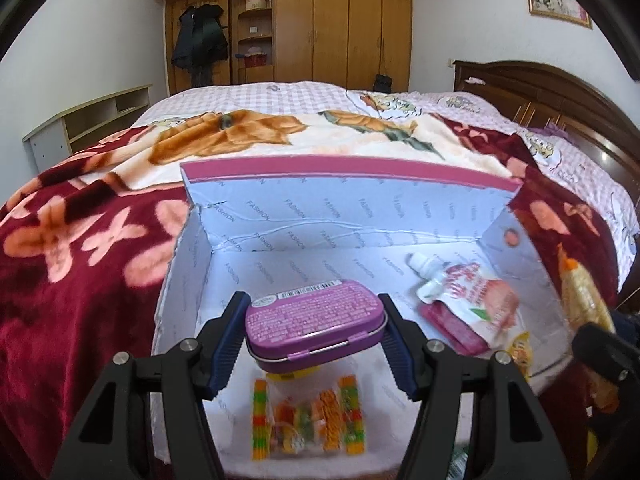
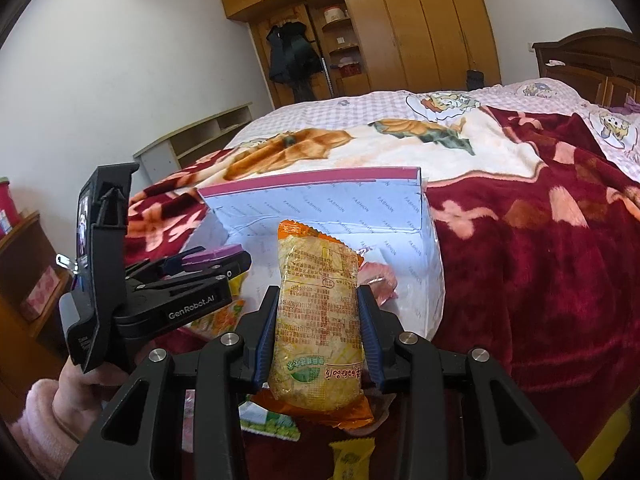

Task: Organize snacks
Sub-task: 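Carry the purple tin into the box with the left gripper while the right carries the pastry bar, then open the right gripper to release the pastry bar in the box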

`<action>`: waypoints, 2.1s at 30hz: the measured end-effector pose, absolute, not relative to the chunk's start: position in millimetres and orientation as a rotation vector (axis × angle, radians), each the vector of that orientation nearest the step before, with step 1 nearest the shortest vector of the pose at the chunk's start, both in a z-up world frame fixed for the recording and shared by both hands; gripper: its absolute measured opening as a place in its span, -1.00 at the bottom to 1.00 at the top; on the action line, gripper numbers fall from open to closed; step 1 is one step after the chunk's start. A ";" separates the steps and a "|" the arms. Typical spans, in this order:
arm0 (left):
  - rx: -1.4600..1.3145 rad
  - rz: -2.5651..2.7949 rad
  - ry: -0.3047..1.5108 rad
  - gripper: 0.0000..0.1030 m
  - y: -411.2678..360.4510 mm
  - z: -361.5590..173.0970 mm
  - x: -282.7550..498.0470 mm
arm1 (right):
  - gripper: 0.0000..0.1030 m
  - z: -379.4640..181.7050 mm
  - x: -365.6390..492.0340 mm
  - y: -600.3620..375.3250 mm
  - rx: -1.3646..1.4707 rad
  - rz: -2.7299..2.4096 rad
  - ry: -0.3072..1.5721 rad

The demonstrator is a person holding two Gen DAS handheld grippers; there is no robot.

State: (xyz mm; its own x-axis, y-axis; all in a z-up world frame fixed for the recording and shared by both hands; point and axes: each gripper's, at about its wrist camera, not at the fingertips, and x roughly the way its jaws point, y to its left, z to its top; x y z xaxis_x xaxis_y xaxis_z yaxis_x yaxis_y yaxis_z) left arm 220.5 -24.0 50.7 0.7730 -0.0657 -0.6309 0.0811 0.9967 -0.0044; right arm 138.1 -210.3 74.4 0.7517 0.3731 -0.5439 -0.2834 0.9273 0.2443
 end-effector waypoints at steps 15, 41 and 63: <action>-0.005 -0.065 0.749 0.29 -19.4 26.9 242.8 | -0.25 65.6 179.3 -214.7 0.155 0.305 0.659; -0.001 -0.045 0.784 0.30 -20.5 16.3 242.2 | -0.09 44.4 207.9 -204.6 0.128 0.272 0.709; -0.021 -0.067 0.693 0.62 -17.9 56.0 202.5 | 0.29 76.4 165.1 -190.5 0.095 0.334 0.613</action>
